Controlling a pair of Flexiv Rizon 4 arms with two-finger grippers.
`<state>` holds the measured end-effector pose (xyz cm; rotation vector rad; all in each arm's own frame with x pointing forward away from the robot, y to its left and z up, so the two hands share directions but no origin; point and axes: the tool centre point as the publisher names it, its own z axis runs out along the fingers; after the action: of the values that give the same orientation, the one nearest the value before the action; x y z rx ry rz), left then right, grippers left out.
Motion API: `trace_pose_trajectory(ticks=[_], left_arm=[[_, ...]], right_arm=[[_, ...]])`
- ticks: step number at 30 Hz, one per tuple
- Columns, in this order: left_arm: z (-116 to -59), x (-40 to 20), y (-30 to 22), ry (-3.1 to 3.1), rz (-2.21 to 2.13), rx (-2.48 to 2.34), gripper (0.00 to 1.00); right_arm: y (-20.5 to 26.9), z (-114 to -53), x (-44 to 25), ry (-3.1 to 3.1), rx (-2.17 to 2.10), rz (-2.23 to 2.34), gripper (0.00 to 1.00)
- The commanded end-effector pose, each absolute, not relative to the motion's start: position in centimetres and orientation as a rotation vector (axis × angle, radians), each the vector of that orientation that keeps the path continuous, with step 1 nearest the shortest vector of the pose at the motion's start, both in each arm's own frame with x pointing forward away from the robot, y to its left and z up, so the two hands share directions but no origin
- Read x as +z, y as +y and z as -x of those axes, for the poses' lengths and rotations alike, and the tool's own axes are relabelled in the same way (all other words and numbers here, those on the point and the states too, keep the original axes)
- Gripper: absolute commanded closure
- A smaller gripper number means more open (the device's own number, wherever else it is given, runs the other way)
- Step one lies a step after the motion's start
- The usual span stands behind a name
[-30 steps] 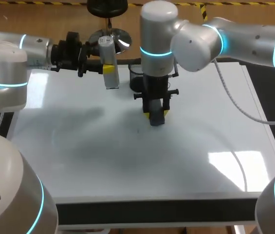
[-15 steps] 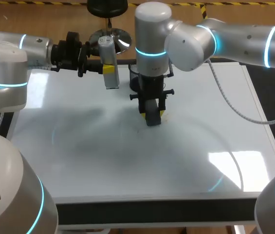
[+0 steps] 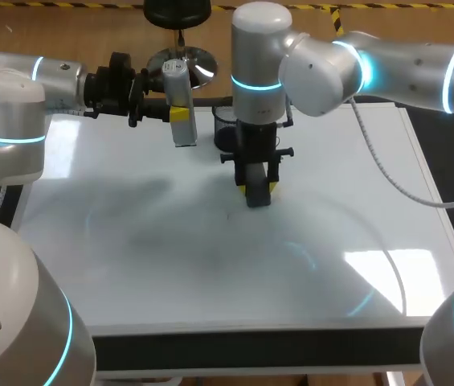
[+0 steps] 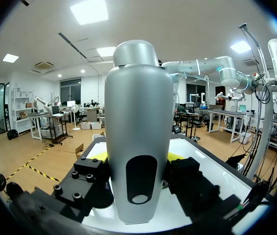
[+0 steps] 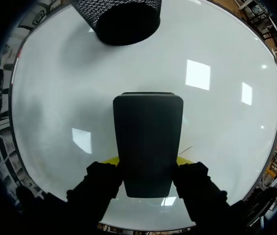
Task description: Pick up the inspection probe, press it on each red-marked spot on the whiteboard one by one, put down the probe, pick up the eraser, and wipe off all the red marks.
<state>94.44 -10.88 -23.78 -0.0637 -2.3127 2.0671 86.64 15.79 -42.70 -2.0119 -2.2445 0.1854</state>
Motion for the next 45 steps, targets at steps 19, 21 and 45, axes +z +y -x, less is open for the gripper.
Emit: trace_pose_trajectory(ticks=[19, 21, 45], left_arm=[[-94.6, -23.7, -10.9, -2.310, 0.067, 2.066, 1.00], [-94.6, -23.7, -10.9, -2.310, 0.067, 2.066, 1.00], [-94.6, -23.7, -10.9, -2.310, 0.067, 2.066, 1.00]], right_arm=[[10.1, -84.9, -45.5, -2.116, 0.132, 2.090, 1.00], [9.5, -85.0, -45.6, -2.098, 0.135, 2.097, 1.00], [3.8, -83.2, -44.1, -1.969, 0.181, 2.208, 1.00]])
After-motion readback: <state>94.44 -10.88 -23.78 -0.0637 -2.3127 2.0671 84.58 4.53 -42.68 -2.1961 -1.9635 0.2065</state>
